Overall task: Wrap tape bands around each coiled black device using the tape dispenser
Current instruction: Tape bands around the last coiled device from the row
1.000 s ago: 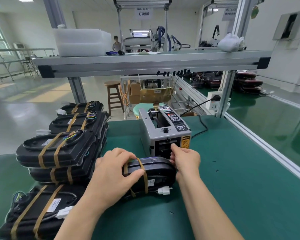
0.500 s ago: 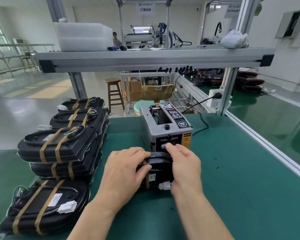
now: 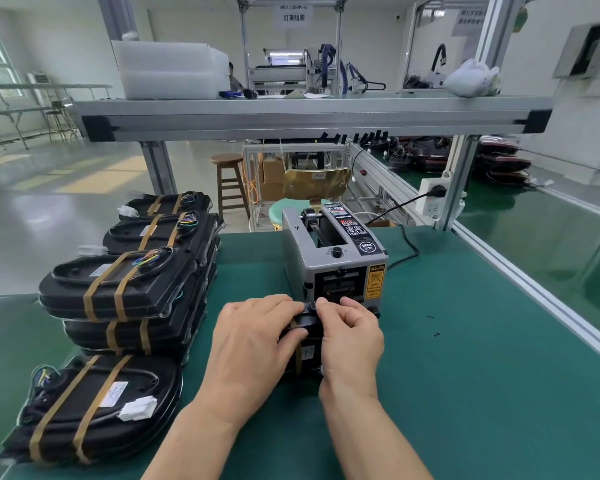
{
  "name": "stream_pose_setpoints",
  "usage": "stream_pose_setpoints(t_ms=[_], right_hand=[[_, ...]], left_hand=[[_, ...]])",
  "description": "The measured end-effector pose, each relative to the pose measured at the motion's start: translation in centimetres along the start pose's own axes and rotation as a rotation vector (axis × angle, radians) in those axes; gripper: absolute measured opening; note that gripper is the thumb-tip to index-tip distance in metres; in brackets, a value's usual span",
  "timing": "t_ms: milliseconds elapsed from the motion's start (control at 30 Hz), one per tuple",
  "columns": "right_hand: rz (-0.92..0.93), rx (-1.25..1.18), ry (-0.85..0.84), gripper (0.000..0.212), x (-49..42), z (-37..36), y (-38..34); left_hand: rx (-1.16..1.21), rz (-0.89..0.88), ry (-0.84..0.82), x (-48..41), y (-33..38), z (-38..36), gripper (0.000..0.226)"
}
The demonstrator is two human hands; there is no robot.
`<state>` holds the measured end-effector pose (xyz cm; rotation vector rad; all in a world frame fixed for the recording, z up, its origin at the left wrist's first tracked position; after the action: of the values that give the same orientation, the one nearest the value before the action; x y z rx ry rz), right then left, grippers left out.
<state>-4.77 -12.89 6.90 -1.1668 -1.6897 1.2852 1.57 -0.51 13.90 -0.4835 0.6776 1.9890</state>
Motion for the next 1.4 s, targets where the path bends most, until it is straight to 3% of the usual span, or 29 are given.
stream_pose_setpoints(t_ms=[300, 600, 767, 933, 1133, 1267, 1400], right_hand=[[0.021, 0.001, -0.007, 0.033, -0.1, -0.1, 0.4], [0.059, 0.073, 0.018, 0.019, -0.4, 0.5, 0.8], [0.085, 0.062, 0.115, 0.024, -0.9, 1.3, 0.3], [0.048, 0.193, -0.006, 0.040, -1.5, 0.0, 0.2], [0.149, 0.199, -0.018, 0.020, -1.8, 0.1, -0.1], [0.068, 0.140, -0.039, 0.005, -2.5, 0.8, 1.0], [-0.185, -0.096, -0.275, 0.020, -2.8, 0.8, 3.3]], left_hand=[[0.012, -0.021, -0.004, 0.1, 0.2, 0.2, 0.039], [-0.082, -0.069, 0.035, 0.1, 0.8, 0.2, 0.027], [-0.091, -0.050, 0.067, 0.1, 0.5, 0.3, 0.025], [-0.081, -0.060, 0.033, 0.4, 0.5, 0.1, 0.024], [-0.093, -0.020, -0.002, 0.5, 0.2, -0.2, 0.027], [-0.201, -0.051, -0.023, 0.4, 0.6, -0.5, 0.039], [-0.271, -0.058, -0.035, 0.1, 0.6, -0.7, 0.044]])
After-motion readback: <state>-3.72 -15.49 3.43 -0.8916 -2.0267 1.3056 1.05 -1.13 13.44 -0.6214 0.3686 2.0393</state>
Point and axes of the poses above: each hand's wrist, its own x-axis away from the middle knuckle, its own z-axis out of the back of the hand, y = z × x, the point moved 8 cm from there along -x, towards the middle knuckle, and after that the axes turned 1 degree about -z, right-handed, at the moved point
